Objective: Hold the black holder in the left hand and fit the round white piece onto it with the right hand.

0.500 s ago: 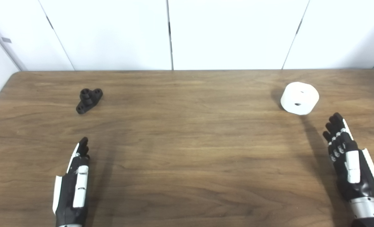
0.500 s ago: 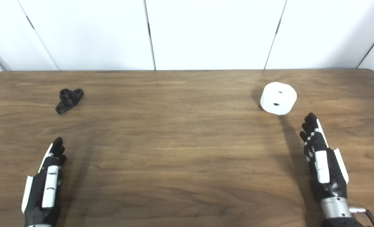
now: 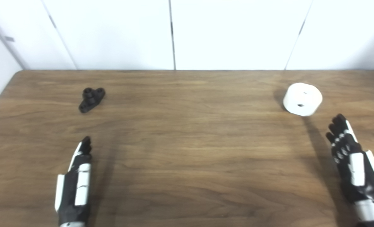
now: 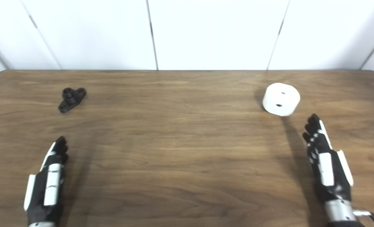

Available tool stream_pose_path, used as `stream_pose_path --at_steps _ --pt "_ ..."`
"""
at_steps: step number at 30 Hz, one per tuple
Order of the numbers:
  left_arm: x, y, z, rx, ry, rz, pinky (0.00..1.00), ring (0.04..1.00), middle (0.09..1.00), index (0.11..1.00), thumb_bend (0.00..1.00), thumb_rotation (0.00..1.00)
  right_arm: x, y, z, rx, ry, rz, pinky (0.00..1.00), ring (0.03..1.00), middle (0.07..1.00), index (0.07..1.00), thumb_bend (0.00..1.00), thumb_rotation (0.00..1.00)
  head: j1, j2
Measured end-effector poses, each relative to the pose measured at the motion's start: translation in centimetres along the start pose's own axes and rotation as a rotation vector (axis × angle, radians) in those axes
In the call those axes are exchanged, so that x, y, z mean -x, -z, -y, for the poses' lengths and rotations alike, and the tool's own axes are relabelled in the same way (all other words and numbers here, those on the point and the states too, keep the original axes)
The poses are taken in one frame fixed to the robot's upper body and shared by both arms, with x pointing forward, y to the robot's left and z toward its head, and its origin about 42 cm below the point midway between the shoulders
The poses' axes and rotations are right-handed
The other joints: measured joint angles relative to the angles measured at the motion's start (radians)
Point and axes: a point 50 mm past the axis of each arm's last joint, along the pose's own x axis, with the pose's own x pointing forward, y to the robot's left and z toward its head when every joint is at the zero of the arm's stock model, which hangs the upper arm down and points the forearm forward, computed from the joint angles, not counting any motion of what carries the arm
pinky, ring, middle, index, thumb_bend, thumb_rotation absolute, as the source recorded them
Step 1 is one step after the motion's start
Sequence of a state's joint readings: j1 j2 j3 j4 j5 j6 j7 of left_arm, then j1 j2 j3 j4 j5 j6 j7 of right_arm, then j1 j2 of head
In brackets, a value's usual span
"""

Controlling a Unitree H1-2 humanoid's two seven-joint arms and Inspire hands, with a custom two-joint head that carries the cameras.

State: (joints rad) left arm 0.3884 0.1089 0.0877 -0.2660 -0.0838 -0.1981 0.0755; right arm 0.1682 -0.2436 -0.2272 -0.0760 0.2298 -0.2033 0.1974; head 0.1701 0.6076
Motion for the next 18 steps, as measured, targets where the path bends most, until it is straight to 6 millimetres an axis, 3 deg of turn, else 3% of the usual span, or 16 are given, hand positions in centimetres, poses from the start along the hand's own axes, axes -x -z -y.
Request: stream_pose_path --at_steps 8,13,18 --pt "0.4 0.1 0.6 -0.021 -0.003 0.006 0.99 0.966 0.952 0.919 0.39 0.80 0.1 0.2 1.7 0.015 0.009 0.014 1.00 1.000 1.000 1.000 0.62 0.98 0.051 -0.049" --pt "0.7 0.1 1.0 -0.042 0.006 0.023 0.98 0.954 0.940 0.916 0.39 0.77 0.1 0.2 1.8 0.026 0.007 0.006 1.00 1.000 1.000 1.000 0.65 0.98 0.081 -0.095" --pt "0.9 0.2 1.1 -0.045 0.000 0.030 0.97 0.954 0.939 0.915 0.42 0.75 0.1 0.2 1.7 0.031 0.001 0.012 1.00 1.000 1.000 0.998 0.66 0.99 0.080 -0.114"
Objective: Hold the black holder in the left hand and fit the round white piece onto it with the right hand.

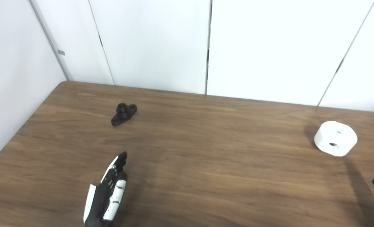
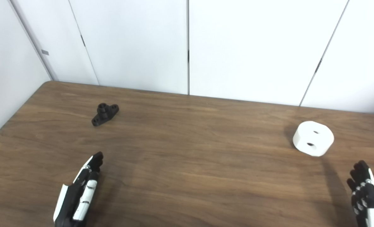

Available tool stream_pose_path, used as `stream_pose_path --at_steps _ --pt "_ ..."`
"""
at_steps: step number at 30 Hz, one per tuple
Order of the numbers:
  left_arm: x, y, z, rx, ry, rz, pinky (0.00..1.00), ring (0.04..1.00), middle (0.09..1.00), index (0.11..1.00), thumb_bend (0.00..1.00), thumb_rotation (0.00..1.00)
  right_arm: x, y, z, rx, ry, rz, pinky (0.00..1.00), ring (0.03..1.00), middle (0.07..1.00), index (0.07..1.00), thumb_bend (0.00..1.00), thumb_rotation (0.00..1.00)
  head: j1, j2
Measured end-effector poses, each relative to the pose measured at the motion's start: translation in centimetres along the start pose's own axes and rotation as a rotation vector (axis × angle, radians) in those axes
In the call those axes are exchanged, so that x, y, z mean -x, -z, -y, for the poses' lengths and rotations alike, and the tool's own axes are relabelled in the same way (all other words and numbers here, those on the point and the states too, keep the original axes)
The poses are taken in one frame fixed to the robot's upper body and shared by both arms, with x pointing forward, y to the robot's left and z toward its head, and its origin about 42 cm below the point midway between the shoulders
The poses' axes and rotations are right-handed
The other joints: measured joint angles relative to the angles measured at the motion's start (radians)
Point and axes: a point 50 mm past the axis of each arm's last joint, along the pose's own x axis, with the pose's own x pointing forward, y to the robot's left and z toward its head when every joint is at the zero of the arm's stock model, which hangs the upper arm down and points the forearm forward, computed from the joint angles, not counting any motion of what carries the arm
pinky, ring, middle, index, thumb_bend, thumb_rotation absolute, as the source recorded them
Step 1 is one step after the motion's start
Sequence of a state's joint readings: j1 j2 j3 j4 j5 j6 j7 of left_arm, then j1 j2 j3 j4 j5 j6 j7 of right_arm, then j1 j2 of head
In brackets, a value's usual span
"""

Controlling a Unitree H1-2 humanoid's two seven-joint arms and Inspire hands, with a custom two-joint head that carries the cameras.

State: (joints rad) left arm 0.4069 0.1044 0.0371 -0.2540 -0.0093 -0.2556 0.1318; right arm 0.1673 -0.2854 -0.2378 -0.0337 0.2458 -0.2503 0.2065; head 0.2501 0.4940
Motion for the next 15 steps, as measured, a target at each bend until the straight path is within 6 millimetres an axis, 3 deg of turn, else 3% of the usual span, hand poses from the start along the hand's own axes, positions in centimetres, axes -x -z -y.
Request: stream_pose_path --at_steps 4,7,10,15 --pt "0.12 0.08 -0.01 0.002 -0.004 0.008 0.96 0.953 0.938 0.910 0.42 0.70 0.05 -0.07 -0.07 0.006 -0.005 0.024 1.00 1.000 1.000 0.987 0.67 0.97 -0.011 -0.009" --pt "0.21 0.14 -0.05 0.001 -0.005 0.016 0.94 0.949 0.939 0.904 0.43 0.52 0.09 -0.07 -0.11 0.006 -0.005 0.027 1.00 1.000 1.000 0.984 0.69 0.95 -0.032 -0.014" --pt "0.26 0.11 -0.15 -0.042 -0.001 0.021 0.89 0.918 0.927 0.901 0.48 0.28 0.13 -0.05 -0.13 0.006 -0.005 0.025 1.00 1.000 1.000 0.980 0.70 0.95 -0.043 -0.014" --pt "0.13 -0.13 -0.74 -0.144 -0.010 0.010 0.83 0.882 0.894 0.861 0.57 0.12 0.18 -0.07 -0.14 0.005 -0.004 0.024 1.00 1.000 0.992 0.964 0.69 0.93 -0.055 -0.012"
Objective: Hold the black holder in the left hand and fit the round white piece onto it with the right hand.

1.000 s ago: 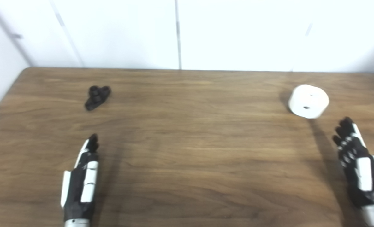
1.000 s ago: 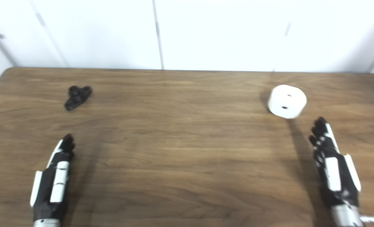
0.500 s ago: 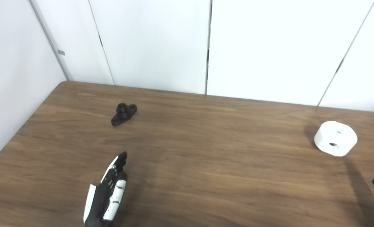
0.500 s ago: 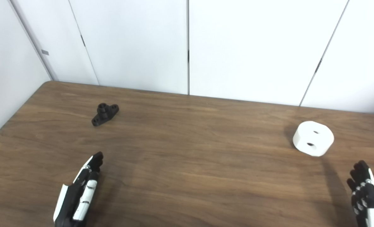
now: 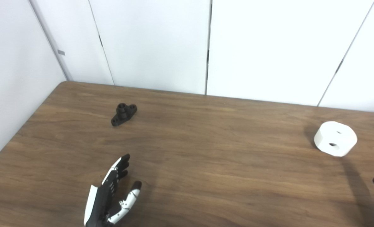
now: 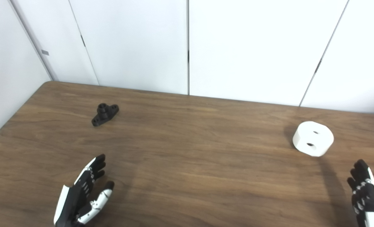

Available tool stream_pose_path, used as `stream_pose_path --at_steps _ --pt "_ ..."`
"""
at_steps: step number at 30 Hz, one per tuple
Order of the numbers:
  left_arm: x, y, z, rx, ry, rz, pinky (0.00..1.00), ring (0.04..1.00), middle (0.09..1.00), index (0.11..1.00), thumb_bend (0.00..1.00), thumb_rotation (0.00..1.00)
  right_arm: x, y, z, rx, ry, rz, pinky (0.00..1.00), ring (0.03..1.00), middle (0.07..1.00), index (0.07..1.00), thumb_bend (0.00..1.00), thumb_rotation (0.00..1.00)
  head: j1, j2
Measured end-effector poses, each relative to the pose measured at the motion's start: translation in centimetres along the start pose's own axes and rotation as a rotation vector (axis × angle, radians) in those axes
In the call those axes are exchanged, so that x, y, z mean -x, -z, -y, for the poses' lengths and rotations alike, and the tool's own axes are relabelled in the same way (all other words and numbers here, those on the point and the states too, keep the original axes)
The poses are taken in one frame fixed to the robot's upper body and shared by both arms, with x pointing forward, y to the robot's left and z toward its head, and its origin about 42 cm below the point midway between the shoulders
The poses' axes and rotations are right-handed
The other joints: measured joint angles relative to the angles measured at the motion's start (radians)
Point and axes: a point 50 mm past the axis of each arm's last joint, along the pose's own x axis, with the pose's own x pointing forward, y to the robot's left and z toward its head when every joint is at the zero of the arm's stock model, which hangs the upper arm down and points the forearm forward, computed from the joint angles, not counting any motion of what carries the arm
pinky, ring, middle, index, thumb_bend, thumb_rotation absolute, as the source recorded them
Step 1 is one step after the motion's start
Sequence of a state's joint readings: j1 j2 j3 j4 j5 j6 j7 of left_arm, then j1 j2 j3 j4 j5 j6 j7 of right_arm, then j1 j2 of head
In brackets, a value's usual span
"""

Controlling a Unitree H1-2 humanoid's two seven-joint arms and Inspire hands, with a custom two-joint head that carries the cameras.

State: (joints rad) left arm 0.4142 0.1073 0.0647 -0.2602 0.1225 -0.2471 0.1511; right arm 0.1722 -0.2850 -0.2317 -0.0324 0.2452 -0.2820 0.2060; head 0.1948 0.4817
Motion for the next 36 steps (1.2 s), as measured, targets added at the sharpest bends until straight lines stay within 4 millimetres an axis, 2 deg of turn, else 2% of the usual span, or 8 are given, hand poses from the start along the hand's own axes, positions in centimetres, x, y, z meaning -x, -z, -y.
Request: stream_pose_path --at_steps 6,10,14,19,23,27,33,36 --pt "-1.1 -1.7 -1.7 -0.203 -0.095 -0.013 0.83 0.876 0.865 0.828 0.67 0.04 0.4 0.1 0.2 0.004 0.002 -0.011 1.00 1.000 0.994 0.964 0.68 0.93 0.000 0.005" --pt "-1.8 -1.7 -1.9 -0.334 -0.132 -0.067 0.91 0.907 0.876 0.833 0.69 0.14 0.6 0.1 0.3 0.007 0.002 -0.015 1.00 1.000 0.988 0.961 0.68 0.92 0.000 0.008" --pt "-3.1 -1.9 -1.9 -0.426 -0.161 -0.086 0.95 0.935 0.887 0.839 0.70 0.20 0.6 0.1 0.3 0.008 0.002 -0.017 1.00 1.000 0.989 0.958 0.68 0.93 0.000 0.014" --pt "-6.7 -3.0 -2.1 -0.453 -0.214 -0.056 0.95 0.955 0.904 0.840 0.72 0.24 0.6 0.1 0.3 0.008 0.002 -0.017 1.00 1.000 0.994 0.964 0.67 0.93 0.000 0.015" --pt "-10.1 -4.1 -2.1 -0.459 -0.266 -0.016 0.90 0.944 0.906 0.829 0.73 0.27 0.6 0.1 0.3 0.007 0.000 -0.015 1.00 1.000 0.992 0.959 0.67 0.93 -0.003 0.018" --pt "-12.0 -3.4 -2.4 -0.506 -0.265 -0.041 0.86 0.931 0.900 0.823 0.76 0.30 0.5 0.0 0.1 0.001 -0.001 -0.011 1.00 1.000 0.987 0.959 0.66 0.92 -0.003 0.021" --pt "-14.3 -1.9 -3.3 -0.565 -0.262 -0.094 0.90 0.933 0.897 0.814 0.78 0.36 0.6 0.1 0.2 0.003 0.000 -0.017 1.00 1.000 0.990 0.968 0.65 0.93 -0.005 0.023" --pt "-15.4 -1.8 -3.3 -0.572 -0.262 -0.102 0.91 0.925 0.889 0.805 0.79 0.38 0.6 0.1 0.2 0.003 -0.001 -0.017 1.00 1.000 0.995 0.978 0.64 0.94 -0.005 0.023"
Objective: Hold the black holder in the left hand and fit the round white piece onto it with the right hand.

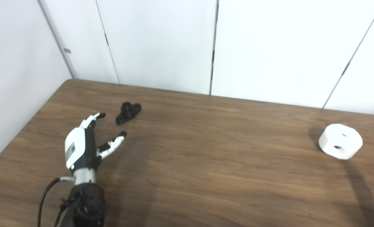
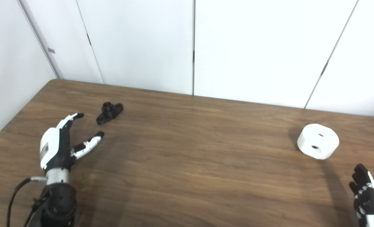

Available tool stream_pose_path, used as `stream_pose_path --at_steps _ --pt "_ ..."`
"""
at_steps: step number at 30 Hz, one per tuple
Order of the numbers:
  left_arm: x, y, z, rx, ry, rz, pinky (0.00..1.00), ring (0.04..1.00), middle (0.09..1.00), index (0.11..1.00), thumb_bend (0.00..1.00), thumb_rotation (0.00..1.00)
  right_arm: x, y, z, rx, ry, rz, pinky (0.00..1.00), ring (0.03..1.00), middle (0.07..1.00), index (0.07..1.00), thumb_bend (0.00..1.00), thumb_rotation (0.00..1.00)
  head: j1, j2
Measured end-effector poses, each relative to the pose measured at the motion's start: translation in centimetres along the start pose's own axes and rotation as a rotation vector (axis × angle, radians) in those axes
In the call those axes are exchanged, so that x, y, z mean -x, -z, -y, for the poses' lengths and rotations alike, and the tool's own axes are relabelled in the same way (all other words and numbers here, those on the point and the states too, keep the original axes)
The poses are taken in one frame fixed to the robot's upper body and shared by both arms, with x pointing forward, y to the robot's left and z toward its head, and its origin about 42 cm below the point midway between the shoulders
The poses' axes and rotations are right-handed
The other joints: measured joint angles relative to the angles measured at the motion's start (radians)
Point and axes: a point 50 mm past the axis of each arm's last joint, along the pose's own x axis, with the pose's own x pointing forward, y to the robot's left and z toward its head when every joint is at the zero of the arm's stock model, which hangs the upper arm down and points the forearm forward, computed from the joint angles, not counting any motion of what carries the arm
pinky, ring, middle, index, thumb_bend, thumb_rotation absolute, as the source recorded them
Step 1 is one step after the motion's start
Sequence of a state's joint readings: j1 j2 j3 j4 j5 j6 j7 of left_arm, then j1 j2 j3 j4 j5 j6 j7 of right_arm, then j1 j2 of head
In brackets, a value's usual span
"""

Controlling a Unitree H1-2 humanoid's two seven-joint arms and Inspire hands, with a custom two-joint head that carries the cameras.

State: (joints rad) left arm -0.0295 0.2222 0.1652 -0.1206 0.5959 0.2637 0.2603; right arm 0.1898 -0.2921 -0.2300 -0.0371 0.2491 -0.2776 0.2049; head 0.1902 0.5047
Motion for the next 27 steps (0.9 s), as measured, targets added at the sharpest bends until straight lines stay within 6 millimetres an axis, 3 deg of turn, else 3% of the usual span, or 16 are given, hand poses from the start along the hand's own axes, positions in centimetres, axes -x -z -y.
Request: stream_pose_path --at_steps 12,27 --pt "-4.8 0.3 1.4 -0.087 0.019 -0.030 0.97 0.932 0.885 0.786 0.80 0.35 0.0 0.0 -0.1 0.003 -0.002 0.001 1.00 1.000 1.000 0.980 0.61 0.94 0.006 0.012" --pt "-7.9 0.1 2.8 -0.176 0.074 -0.056 0.95 0.921 0.877 0.760 0.82 0.36 0.2 -0.2 -0.1 0.015 -0.007 -0.001 1.00 1.000 0.997 0.984 0.62 0.96 0.005 0.020"
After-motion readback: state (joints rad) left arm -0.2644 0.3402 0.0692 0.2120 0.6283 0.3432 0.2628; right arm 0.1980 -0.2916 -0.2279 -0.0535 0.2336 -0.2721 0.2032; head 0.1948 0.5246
